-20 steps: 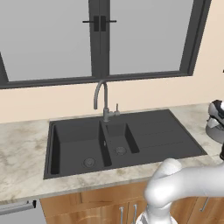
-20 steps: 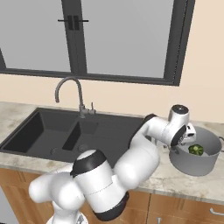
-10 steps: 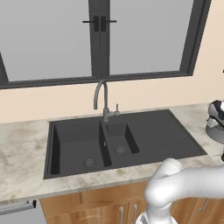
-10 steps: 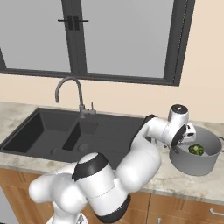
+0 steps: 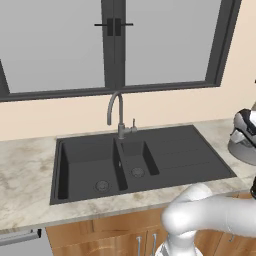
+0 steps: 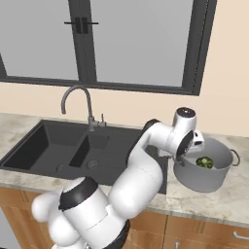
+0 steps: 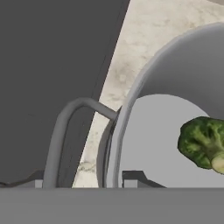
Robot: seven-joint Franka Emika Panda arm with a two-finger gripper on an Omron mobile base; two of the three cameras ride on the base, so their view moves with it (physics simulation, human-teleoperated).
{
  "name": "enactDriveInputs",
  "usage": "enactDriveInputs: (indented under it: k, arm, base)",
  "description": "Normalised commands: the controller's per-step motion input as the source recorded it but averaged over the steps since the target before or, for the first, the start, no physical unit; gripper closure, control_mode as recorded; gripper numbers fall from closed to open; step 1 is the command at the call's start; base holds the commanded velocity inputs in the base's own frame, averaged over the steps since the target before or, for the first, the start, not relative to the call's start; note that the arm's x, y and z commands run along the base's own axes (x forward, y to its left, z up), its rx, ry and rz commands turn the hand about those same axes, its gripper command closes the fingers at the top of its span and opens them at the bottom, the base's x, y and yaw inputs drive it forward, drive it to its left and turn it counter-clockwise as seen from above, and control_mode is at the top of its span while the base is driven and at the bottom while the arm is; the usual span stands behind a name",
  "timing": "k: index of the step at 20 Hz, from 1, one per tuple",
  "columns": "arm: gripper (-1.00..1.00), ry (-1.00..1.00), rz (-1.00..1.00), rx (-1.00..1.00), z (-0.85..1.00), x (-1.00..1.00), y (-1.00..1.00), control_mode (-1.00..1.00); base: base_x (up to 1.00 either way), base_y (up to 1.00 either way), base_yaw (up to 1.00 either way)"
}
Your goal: Dump the broccoli from the pot into the sink. Then turn on the water and wash the broccoli. Then turn off the water and put the broccoli back in the pot.
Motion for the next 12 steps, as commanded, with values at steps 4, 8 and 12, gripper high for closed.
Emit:
enactDriveInputs:
  k: [4, 8, 12]
  arm:
    - [1.00, -0.30, 0.00, -0.02, 0.83, -0.06, 0.99, -1.00]
    - [1.00, -0.42, 0.00, -0.10, 0.88, 0.00, 1.00, -1.00]
    - [1.00, -0.29, 0.00, -0.06, 0.71, 0.00, 1.00, -1.00]
  base:
    - [0.00, 0.00, 0.00]
    - [0.00, 0.00, 0.00]
    - [0.00, 0.00, 0.00]
